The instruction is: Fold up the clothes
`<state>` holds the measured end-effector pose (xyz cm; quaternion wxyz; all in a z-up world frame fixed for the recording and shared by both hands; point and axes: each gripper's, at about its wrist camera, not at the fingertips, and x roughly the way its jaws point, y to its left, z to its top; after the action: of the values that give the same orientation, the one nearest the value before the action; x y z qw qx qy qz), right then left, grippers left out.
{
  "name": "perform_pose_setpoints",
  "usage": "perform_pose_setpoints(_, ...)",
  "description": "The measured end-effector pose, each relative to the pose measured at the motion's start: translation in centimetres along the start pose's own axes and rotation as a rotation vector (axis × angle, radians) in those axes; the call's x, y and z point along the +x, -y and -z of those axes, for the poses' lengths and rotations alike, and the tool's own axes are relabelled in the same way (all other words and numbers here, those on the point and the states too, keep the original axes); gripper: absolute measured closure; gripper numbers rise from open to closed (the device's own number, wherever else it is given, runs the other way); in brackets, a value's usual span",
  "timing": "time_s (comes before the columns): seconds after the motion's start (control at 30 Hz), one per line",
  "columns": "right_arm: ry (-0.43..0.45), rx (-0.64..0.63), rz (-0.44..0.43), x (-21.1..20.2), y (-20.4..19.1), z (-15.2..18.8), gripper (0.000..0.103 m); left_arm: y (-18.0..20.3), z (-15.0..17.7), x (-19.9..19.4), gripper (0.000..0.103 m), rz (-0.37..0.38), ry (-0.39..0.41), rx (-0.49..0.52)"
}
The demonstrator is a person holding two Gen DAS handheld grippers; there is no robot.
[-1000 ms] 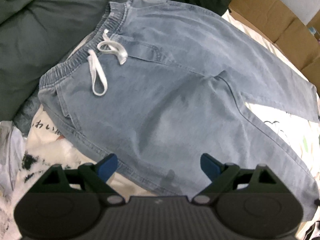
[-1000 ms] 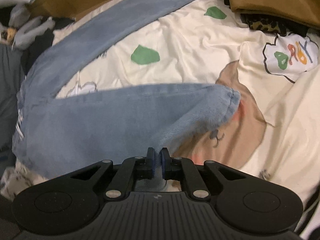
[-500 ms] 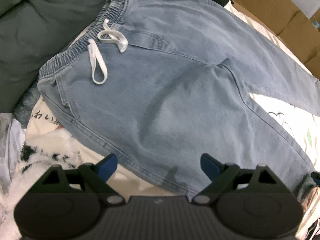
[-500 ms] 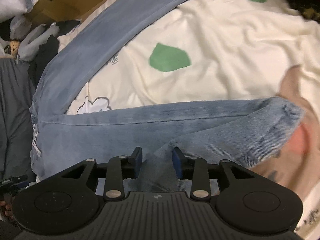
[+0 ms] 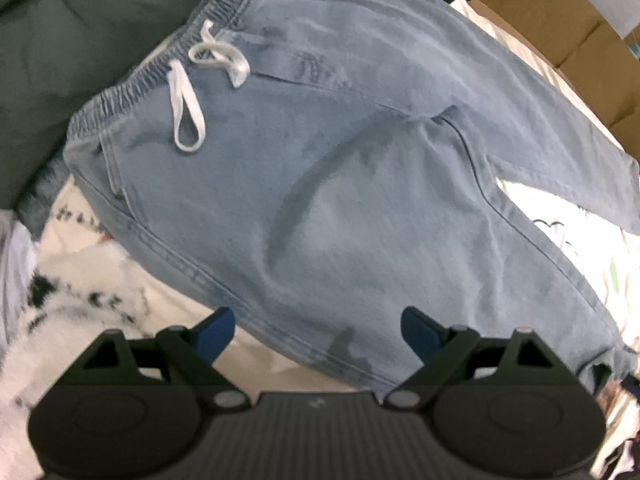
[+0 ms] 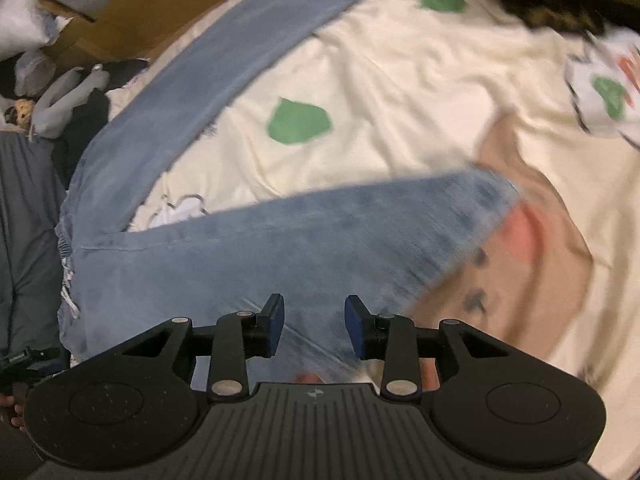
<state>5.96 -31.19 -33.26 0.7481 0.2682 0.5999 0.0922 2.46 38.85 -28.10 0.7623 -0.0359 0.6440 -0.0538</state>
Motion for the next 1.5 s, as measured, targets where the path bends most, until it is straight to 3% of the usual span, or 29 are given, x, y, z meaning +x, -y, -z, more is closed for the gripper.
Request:
perform_pose_setpoints(0.3, -0.045, 0.176, -0.056, 2.1, 3.1, 3.2, 0.067, 0.2, 0.3, 0.9, 0.011, -0.013, -0.023, 0.013)
perform_pose_setpoints(0.43, -0.043, 0.277, -0.090, 3.0, 4.1, 3.5, 0.056, -0.1, 0.4, 0.8, 0.011, -0.023, -0.029, 0.018)
perform_pose_setpoints(0.87, -0.010, 0.496, -0.166, 5.9, 5.5, 5.0, 0.051, 0.0, 1.0, 1.5, 0.011, -0.006, -0.053, 0.004)
perform_pose_setpoints(0.93, -0.006, 0.500, -0.169, 5.9, 5.4, 5.1, 0.060, 0.1, 1.0, 1.6, 0.011, 0.000, -0.055, 0.003)
perform_pose_setpoints(0.97, -0.005, 0.494, -0.169, 5.9, 5.4, 5.1, 0.073, 0.1, 1.0, 1.7, 0.011, 0.003, -0.056, 0.003)
perform_pose_setpoints(1.1, 0.002, 0.461, -0.174, 5.2, 5.4, 5.0, 0.081, 0.3, 1.4, 2.0, 0.011, 0.018, -0.066, -0.007)
perform_pose_setpoints(1.3, 0.041, 0.379, -0.143, 0.7, 5.3, 4.7, 0.084, -0.2, 1.7, 1.5, 0.011, 0.032, -0.071, -0.046)
perform_pose_setpoints(1.5, 0.054, 0.296, -0.018, -5.9, 6.4, 5.0, 0.085, 0.2, 1.5, 0.6, 0.011, 0.034, -0.061, -0.041)
